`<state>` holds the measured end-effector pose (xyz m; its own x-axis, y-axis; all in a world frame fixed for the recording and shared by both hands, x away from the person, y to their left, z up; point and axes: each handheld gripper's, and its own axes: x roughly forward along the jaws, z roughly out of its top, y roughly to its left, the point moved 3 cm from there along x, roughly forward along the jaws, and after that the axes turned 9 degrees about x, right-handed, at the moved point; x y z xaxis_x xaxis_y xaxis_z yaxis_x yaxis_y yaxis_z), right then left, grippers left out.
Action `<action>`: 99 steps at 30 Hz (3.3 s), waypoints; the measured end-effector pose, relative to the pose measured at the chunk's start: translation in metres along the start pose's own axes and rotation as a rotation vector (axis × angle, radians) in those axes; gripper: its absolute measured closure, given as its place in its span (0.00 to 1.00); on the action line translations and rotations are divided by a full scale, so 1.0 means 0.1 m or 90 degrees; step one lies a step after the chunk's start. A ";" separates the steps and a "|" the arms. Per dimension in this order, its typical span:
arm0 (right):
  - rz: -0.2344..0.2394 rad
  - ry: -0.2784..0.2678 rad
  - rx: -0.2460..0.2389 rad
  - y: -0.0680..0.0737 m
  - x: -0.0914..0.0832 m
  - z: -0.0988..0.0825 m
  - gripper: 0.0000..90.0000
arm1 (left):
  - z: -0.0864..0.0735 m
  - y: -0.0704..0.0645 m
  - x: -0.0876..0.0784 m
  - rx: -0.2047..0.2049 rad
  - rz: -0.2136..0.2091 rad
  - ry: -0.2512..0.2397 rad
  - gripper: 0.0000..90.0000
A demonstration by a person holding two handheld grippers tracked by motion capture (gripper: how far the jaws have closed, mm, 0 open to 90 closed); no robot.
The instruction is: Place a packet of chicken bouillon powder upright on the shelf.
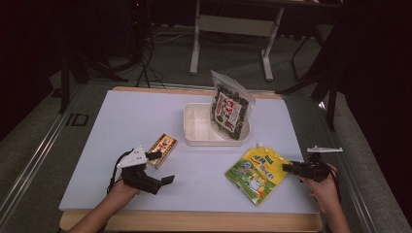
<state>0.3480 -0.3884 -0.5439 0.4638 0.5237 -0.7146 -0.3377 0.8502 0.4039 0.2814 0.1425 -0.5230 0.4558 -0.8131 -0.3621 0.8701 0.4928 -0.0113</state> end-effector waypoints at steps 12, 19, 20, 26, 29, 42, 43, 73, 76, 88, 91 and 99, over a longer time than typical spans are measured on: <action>0.022 0.023 0.016 0.08 0.04 0.04 0.82 | 0.00 -0.01 0.01 -0.001 -0.002 0.001 0.02; 0.013 0.050 -0.023 0.27 0.05 0.09 1.00 | 0.00 0.00 0.01 -0.002 -0.001 0.003 0.02; 0.005 0.052 -0.032 0.30 0.04 0.10 1.00 | 0.01 0.00 0.01 -0.001 -0.001 0.003 0.02; -0.005 0.020 -0.067 0.49 -0.11 0.19 1.00 | 0.01 0.01 0.00 -0.004 0.001 0.003 0.02; 0.000 0.000 -0.085 0.60 -0.20 0.22 1.00 | 0.01 0.01 0.00 -0.004 0.001 0.004 0.02; 0.016 -0.053 -0.170 1.10 -0.47 0.29 1.00 | 0.02 0.00 0.01 -0.007 -0.006 0.005 0.02; 0.020 -0.057 -0.175 1.14 -0.49 0.29 1.00 | 0.02 0.00 0.01 -0.006 -0.007 0.005 0.02; 0.074 -0.090 -0.315 1.87 -0.78 -0.05 1.00 | 0.46 -0.18 0.40 0.037 -0.095 0.002 0.14; 0.080 -0.088 -0.317 1.90 -0.78 -0.06 1.00 | 0.51 -0.16 0.51 0.043 -0.111 0.009 0.16; 0.088 -0.081 -0.328 1.93 -0.79 -0.09 1.00 | 0.79 -0.14 1.02 0.099 -0.169 0.008 0.17; 0.089 -0.082 -0.334 1.95 -0.79 -0.09 1.00 | 0.82 -0.13 1.15 0.096 -0.193 0.013 0.17; 0.088 -0.077 -0.336 1.95 -0.78 -0.08 1.00 | 0.88 -0.11 1.43 0.098 -0.238 0.013 0.21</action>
<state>0.2388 -0.2637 -0.4136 0.4666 0.6572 -0.5919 -0.7515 0.6475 0.1264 0.3530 -0.0064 -0.4923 0.1004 -0.9206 -0.3774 0.9938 0.1108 -0.0058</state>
